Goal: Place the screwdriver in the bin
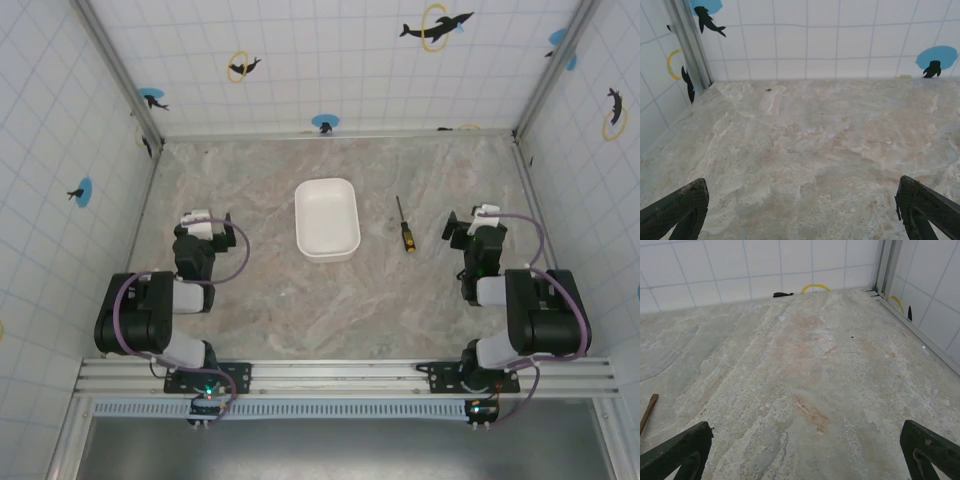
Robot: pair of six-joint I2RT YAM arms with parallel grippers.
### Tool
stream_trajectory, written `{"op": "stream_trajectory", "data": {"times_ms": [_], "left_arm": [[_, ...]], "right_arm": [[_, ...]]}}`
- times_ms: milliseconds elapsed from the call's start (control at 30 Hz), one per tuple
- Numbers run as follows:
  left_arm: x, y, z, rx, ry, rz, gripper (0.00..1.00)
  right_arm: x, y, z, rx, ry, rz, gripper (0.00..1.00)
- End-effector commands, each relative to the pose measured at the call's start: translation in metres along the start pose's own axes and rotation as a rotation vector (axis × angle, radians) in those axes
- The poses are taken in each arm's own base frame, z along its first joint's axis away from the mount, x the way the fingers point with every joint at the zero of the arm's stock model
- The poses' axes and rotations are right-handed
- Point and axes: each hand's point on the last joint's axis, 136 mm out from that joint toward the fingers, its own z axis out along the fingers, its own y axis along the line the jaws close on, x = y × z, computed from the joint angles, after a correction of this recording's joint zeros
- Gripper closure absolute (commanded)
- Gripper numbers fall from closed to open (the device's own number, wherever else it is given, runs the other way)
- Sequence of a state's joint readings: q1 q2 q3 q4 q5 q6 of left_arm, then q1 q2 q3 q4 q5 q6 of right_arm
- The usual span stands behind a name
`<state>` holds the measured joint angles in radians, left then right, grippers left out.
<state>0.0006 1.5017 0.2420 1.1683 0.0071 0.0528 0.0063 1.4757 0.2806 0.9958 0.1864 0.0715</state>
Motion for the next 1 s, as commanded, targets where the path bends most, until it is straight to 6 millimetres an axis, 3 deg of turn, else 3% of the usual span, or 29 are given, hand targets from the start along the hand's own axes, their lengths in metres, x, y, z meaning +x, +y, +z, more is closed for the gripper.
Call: {"op": "stream_trajectory", "data": {"times_ms": [0,667,800,967], "left_arm": [[-0.004,0.000,0.003,-0.001,-0.011,-0.005,0.02],[-0.008,0.001,0.004,-0.007,-0.006,-0.004,0.03],[-0.026,0.004,0.012,-0.016,0.051,-0.011,0.03],[-0.050,-0.004,0.008,0.035,0.086,-0.107,0.03]], "right_arm": [[-0.019,0.001,0.004,0.007,-0.053,0.013,0.01],[-0.023,-0.002,0.005,0.040,-0.042,0.007,0.01],[-0.034,-0.004,0.010,0.069,0.015,0.011,0.01],[-0.048,0.020,0.006,-0.010,0.124,-0.013,0.01]]}}
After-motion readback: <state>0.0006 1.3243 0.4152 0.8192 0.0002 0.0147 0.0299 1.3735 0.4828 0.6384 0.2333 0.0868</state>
